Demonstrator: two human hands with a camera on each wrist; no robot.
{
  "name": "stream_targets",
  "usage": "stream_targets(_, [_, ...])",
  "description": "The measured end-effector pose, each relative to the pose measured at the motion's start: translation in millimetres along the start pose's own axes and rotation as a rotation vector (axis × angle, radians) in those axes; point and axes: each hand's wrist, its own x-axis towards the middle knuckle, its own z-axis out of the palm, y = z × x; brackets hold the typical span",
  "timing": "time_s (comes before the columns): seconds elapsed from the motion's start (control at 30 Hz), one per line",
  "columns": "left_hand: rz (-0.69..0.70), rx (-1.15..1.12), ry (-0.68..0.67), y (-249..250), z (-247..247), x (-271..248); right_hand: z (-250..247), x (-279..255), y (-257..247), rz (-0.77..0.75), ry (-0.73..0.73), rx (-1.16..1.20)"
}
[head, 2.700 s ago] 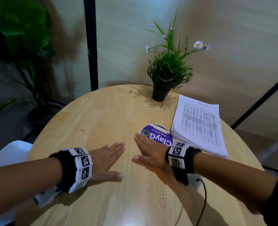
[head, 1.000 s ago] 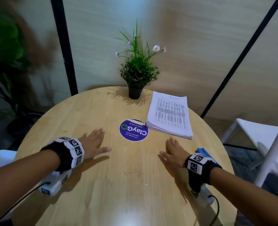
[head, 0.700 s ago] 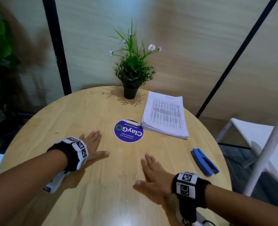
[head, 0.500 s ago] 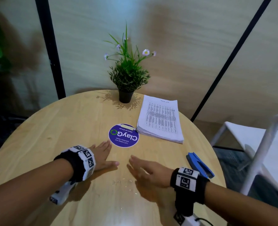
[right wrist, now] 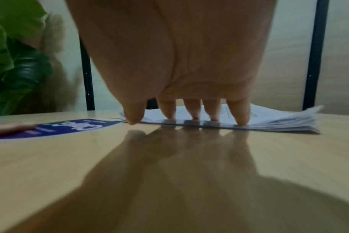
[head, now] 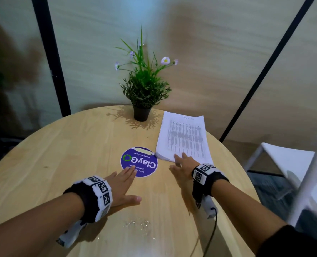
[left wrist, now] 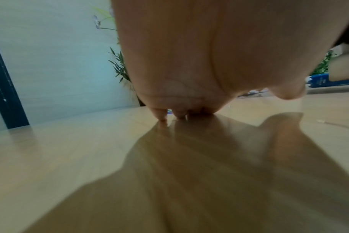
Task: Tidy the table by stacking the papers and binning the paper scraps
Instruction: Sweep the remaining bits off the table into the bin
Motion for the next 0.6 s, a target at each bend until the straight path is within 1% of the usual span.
stream_targets(0.1, [0.011,0.019,0.006,-1,6,1,4,-2,5,-0.004,0.074,0.065])
stream_targets(0.13, [0.01,0.021,0.017,-1,9,2,3,-2,7,-0.01,0.071,0.083])
stream_targets(0.23, [-0.006,0.003,0.031,-1,14,4,-8,7,10,-0.016,-0.004,0.076])
stream_targets(0.3, [0.005,0.007,0.044,1,17,2,-13,11,5,-0.013,0.04,0.05])
stream_targets(0.33, [0.022,0.019,0.044,1,19,0,-15,13,-1,-0.025,0.07,0.038])
stream_targets(0.4, [0.067,0.045,0.033,2,23,-5,-15,14,-22,-0.101,0.097,-0.004])
stream_targets(0.47, [0.11,0.064,0.013,5,27,-11,-16,16,-47,-0.181,0.09,-0.064])
stream_targets(0.53, [0.158,0.069,-0.007,8,32,-15,-14,26,-67,-0.201,0.059,-0.138])
stream_targets(0.6, [0.195,0.045,-0.009,6,33,-18,-7,39,-82,-0.179,0.036,-0.223])
